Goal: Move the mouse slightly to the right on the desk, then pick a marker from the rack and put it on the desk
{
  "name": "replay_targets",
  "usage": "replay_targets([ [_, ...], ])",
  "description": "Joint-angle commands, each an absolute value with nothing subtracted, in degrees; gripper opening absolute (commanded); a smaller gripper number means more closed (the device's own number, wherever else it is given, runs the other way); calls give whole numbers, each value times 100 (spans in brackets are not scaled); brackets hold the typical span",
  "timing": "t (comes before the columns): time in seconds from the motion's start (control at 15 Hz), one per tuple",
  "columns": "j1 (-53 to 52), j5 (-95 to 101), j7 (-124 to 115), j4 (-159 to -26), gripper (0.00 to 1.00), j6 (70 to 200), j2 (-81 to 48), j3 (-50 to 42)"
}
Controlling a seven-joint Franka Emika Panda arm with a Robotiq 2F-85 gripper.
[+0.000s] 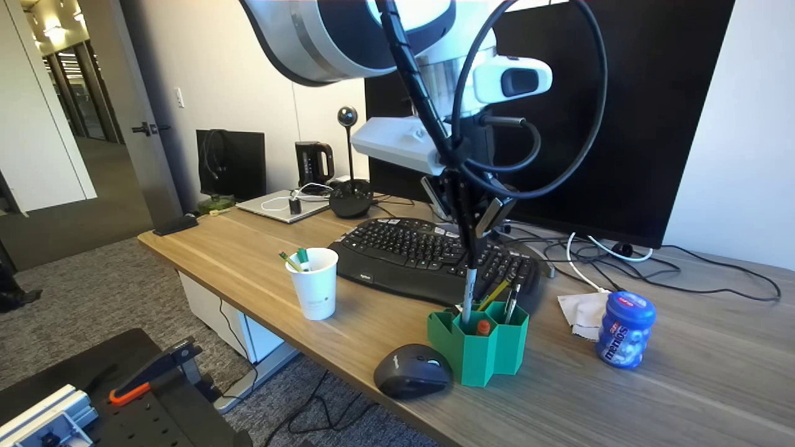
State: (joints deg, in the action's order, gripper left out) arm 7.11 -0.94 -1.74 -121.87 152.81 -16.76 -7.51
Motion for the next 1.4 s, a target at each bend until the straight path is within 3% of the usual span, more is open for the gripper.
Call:
replay_targets([
  [0.0,617,22,-268,-12465,4,15442,-1396,-759],
  [1.33,313,370,-557,-12931,4,15833,-854,-697],
])
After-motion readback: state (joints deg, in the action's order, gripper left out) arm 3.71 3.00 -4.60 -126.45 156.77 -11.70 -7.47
